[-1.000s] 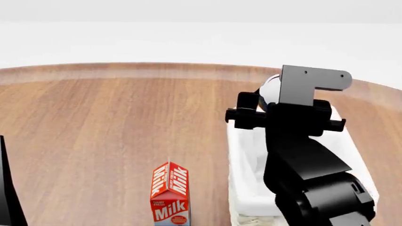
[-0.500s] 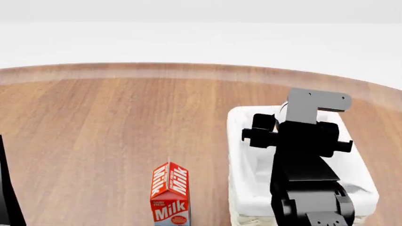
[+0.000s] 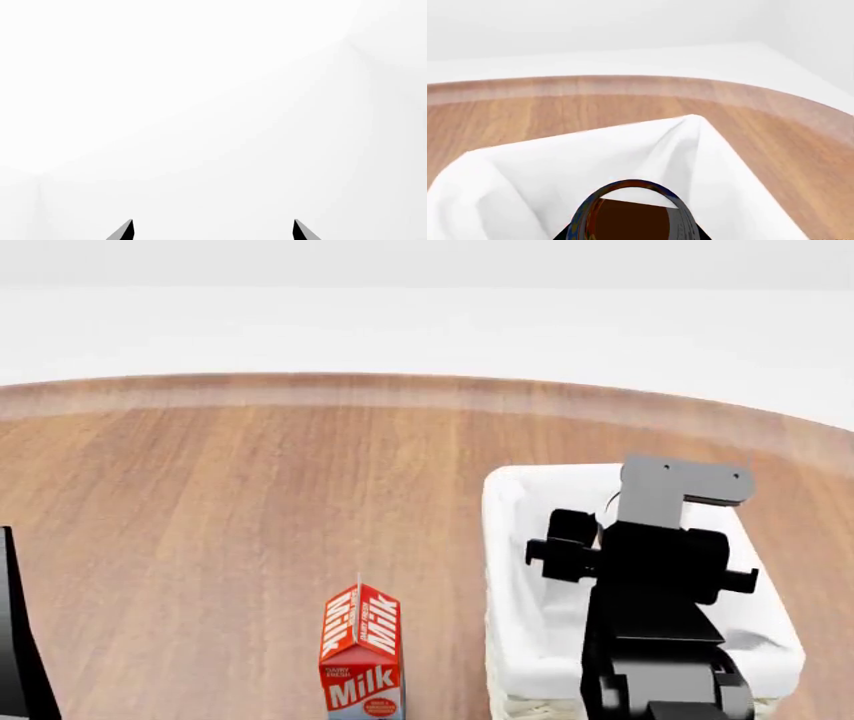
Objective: Pick up the alphabet soup and the tomato sauce, and put them in the basket.
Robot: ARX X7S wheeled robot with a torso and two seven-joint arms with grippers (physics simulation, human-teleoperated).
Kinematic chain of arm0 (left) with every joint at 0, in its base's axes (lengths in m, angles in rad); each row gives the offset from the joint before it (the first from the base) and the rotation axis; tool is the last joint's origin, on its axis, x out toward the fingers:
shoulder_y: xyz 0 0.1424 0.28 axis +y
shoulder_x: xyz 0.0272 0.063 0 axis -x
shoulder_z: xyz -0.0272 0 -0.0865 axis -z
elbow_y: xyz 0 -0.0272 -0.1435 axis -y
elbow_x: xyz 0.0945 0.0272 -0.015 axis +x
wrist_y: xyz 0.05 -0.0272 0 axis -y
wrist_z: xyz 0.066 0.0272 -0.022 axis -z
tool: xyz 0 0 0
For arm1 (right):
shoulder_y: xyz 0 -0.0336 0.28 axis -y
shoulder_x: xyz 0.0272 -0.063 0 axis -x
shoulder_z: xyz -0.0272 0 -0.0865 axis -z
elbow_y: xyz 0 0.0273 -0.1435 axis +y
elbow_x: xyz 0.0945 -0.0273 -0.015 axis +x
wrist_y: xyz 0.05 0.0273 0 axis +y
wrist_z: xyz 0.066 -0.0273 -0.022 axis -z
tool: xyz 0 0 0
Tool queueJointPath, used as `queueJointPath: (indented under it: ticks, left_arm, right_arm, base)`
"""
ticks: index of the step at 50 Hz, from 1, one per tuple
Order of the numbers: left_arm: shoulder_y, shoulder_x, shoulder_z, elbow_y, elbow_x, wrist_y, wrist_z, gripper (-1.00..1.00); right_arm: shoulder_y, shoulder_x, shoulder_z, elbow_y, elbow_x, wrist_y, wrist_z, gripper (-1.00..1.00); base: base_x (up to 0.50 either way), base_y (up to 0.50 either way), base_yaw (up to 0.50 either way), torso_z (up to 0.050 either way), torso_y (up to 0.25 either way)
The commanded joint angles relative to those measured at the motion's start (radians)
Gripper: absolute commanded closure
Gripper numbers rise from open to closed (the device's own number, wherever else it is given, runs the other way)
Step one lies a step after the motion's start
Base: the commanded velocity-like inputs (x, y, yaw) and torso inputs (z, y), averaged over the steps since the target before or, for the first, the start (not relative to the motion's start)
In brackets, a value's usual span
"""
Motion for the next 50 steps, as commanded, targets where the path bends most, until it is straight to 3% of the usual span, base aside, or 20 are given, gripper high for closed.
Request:
queueJointPath:
  ticks: [1,20,21,38,42,50]
  left_arm:
    - [0.004,0.000,0.001,0.000,0.000,0.000,-0.001,-1.00]
    - [0.012,0.000,-0.006,0.000,-0.008,0.006,-0.003,-1.00]
    - [0.011,0.000,-0.005,0.000,-0.007,0.005,-0.003,-1.00]
    - [0.009,0.000,-0.004,0.000,-0.008,0.004,-0.003,-1.00]
    - [0.009,0.000,-0.001,0.000,-0.005,0.001,-0.002,-1.00]
    - [0.014,0.000,0.001,0.000,-0.005,0.006,-0.006,-1.00]
  right_arm:
    - [0.005,-0.003,0.007,-0.012,-0.060,0.007,-0.008,1.00]
    - [0.009,-0.021,0.034,0.037,-0.083,-0.013,-0.026,1.00]
    - [0.009,-0.021,0.034,0.037,-0.088,-0.011,-0.026,-1.00]
    - [-0.011,0.040,0.040,-0.163,-0.079,0.074,0.022,-1.00]
    - [-0.026,0.098,0.031,-0.337,-0.062,0.150,0.051,-1.00]
    - [-0.054,0.307,0.024,-0.891,0.061,0.395,0.121,-1.00]
  base:
    - [0.00,0.00,0.00,0.000,0.000]
    - [0.00,0.00,0.00,0.000,0.001]
    - [0.00,0.00,0.00,0.000,0.000]
    - [0.00,0.00,0.00,0.000,0.000]
    - [0.00,0.00,0.00,0.000,0.000]
    - [0.00,0.00,0.00,0.000,0.000]
